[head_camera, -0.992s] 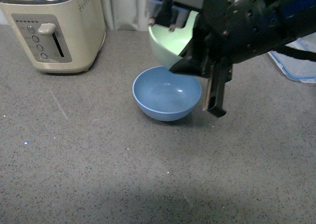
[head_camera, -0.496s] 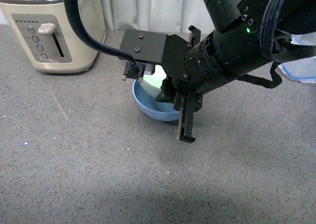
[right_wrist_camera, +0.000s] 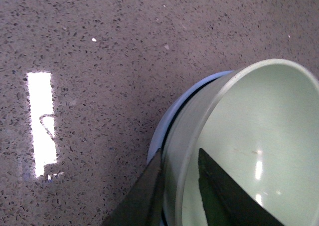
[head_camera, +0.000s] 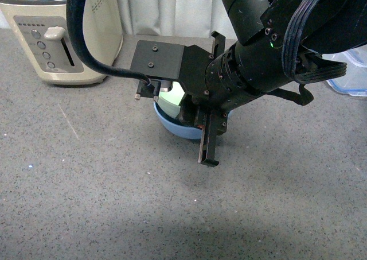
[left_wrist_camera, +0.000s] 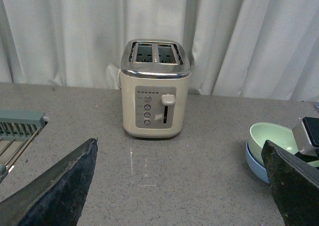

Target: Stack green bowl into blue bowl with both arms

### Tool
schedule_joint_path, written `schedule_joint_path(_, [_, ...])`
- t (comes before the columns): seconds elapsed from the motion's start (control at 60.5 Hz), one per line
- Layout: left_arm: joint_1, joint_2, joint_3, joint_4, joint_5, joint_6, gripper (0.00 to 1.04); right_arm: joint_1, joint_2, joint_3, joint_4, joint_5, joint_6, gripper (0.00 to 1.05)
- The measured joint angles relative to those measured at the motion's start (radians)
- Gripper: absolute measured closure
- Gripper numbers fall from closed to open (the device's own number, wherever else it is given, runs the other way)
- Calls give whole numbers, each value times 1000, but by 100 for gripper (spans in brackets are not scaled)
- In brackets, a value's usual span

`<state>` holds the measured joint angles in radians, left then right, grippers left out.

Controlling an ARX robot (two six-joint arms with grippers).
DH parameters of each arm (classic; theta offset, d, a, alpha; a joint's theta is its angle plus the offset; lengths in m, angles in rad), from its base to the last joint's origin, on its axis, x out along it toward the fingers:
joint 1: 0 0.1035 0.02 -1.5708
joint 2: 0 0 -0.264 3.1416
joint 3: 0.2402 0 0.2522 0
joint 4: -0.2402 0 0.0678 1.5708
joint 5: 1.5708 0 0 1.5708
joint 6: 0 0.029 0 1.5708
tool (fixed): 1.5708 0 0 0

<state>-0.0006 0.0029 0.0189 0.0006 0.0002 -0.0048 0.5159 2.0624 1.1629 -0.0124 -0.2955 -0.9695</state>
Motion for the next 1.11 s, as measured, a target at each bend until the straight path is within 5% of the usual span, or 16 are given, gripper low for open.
schedule_joint_path(0.331, [0,0,0,0,0,0,6,-46,-284,-172,79,-54,363,33])
schedule_joint_path(0.496, [0,0,0,0,0,0,6,-126,-577,-391,147,82,679,7])
schedule_joint_path(0.694, [0,0,0,0,0,0,6,-280,-853,-687,110,320,965,9])
schedule_joint_path(0.843, [0,0,0,0,0,0,6,-302,-890,-713,112,328,1032,9])
schedule_joint_path(0.942, [0,0,0,0,0,0,6,-295,-818,-869,598,486,996,25])
schedule_joint_path(1.058, [0,-1,0,0,-3,0,6,-324,-814,-1012,1001,477,978,44])
schedule_joint_path(1.107, [0,-1,0,0,-3,0,6,-345,-875,-1036,1052,459,974,56])
